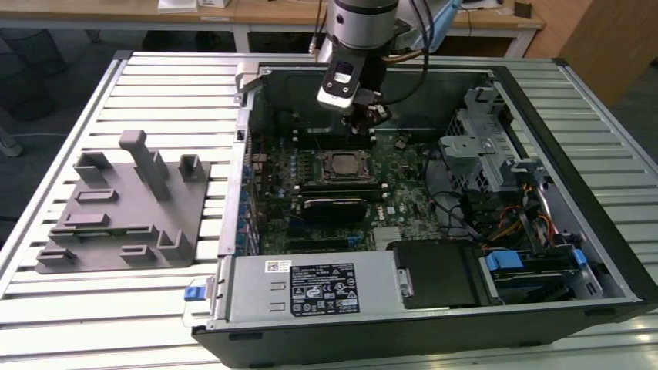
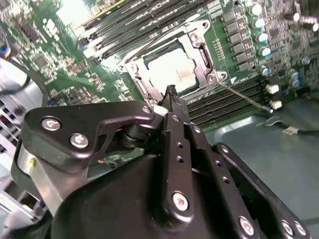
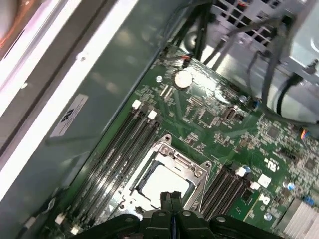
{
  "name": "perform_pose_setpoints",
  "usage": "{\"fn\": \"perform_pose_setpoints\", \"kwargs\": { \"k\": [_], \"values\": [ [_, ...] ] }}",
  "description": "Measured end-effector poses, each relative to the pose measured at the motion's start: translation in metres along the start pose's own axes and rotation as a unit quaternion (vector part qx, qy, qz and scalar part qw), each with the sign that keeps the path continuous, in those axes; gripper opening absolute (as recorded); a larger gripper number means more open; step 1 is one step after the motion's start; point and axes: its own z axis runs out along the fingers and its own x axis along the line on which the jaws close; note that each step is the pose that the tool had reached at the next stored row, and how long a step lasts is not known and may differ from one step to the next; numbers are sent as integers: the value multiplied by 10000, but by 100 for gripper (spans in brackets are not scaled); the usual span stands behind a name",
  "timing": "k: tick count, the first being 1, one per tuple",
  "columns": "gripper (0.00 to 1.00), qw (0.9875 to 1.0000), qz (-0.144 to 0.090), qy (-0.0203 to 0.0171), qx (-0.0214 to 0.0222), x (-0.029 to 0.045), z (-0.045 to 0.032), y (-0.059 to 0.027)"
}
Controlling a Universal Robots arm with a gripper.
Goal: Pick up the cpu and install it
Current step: 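Install the first cpu locking lever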
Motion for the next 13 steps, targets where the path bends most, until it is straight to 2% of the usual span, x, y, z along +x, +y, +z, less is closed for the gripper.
{"fn": "perform_pose_setpoints", "kwargs": {
  "k": [4, 9, 13],
  "values": [
    [11, 9994, -359, 10, -5, 0, 5, 0],
    [11, 9967, -807, 25, -10, 0, 10, 1],
    [11, 9955, -946, 48, -1, -1, -18, 0]
  ]
}}
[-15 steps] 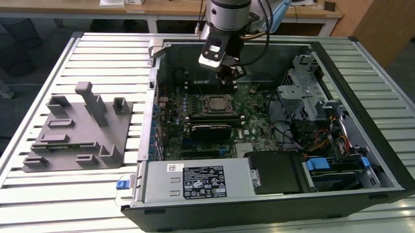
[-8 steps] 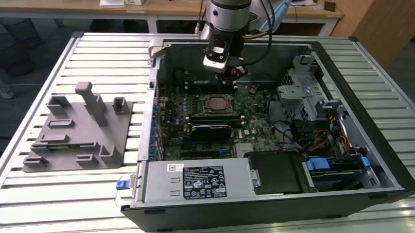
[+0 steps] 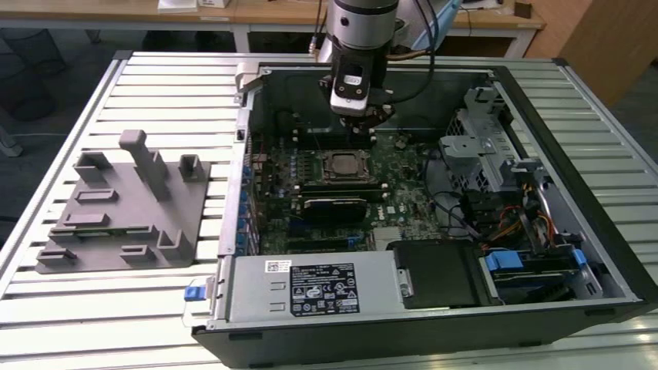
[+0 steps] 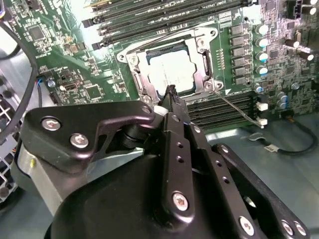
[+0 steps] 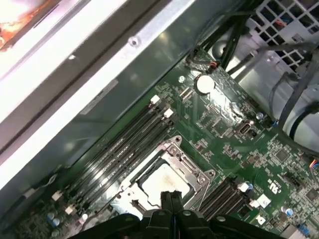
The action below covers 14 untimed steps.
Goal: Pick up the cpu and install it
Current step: 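Install the first cpu locking lever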
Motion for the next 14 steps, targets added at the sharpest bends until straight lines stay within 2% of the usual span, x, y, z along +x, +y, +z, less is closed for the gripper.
{"fn": "perform_pose_setpoints", "kwargs": {
  "k": [3, 7, 11, 14],
  "values": [
    [11, 10000, -99, 6, 1, 1, -23, 0],
    [11, 9989, -459, 16, -1, 1, -24, 0],
    [11, 9967, -815, 25, -5, 1, -23, 0],
    [11, 9940, -1093, 32, -8, 1, -22, 0]
  ]
}}
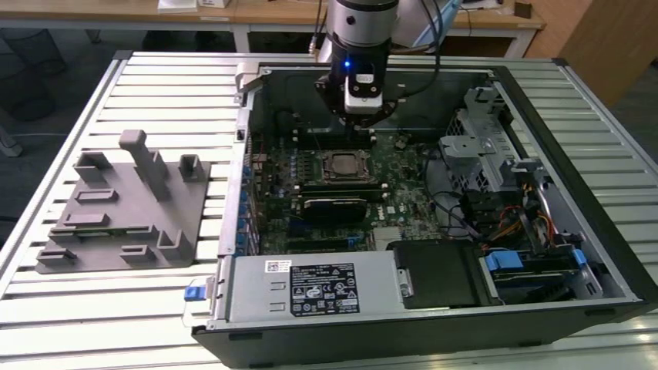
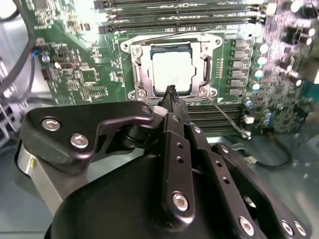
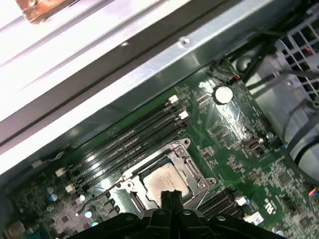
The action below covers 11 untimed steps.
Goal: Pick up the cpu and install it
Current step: 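Install the first cpu locking lever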
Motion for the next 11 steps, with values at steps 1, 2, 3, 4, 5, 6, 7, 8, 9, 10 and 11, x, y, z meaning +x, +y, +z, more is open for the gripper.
{"fn": "perform_pose_setpoints", "kwargs": {
  "k": [1, 2, 3, 4, 5, 6, 7, 8, 9, 10, 11],
  "values": [
    [11, 10000, -89, 2, 0, 0, 1, 0],
    [11, 9998, -180, 5, -1, 0, 1, 0],
    [11, 9996, -268, 7, -2, 0, 3, 0],
    [11, 9993, -367, 10, -3, 0, 4, 0],
    [11, 9990, -454, 12, -4, 0, 5, 0],
    [11, 9985, -544, 14, -5, 0, 7, 0],
    [11, 9980, -634, 16, -6, 0, 8, 0],
    [11, 9974, -723, 19, -7, 0, 9, 0],
    [11, 9967, -813, 21, -8, 0, 10, 0],
    [11, 9958, -910, 24, -8, 0, 11, 0],
    [11, 9950, -1000, 26, -9, 0, 12, 0]
  ]
}}
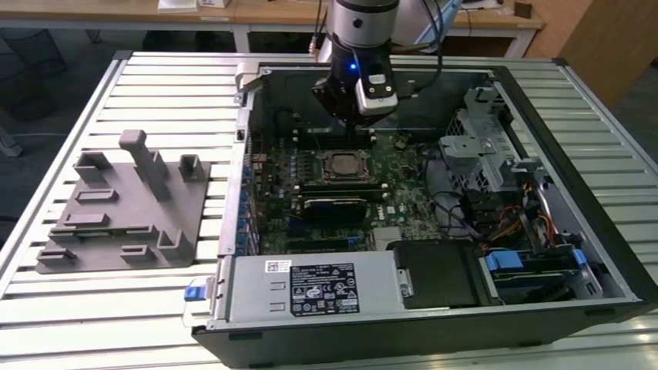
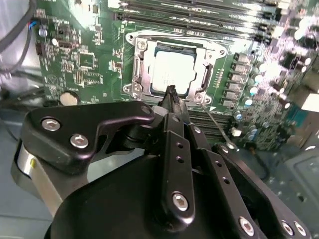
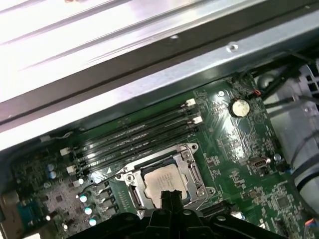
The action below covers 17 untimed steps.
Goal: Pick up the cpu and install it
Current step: 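Install the first cpu locking lever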
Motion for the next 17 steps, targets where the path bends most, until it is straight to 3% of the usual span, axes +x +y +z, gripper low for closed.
{"fn": "perform_pose_setpoints", "kwargs": {
  "k": [5, 9, 12, 17],
  "values": [
    [11, 9990, -449, 11, -4, 0, 5, 0],
    [11, 9967, -816, 21, -8, 0, 10, 0],
    [11, 9941, -1085, 28, -11, 0, 14, 0],
    [11, 9881, -1536, 39, -15, 0, 21, 0]
  ]
}}
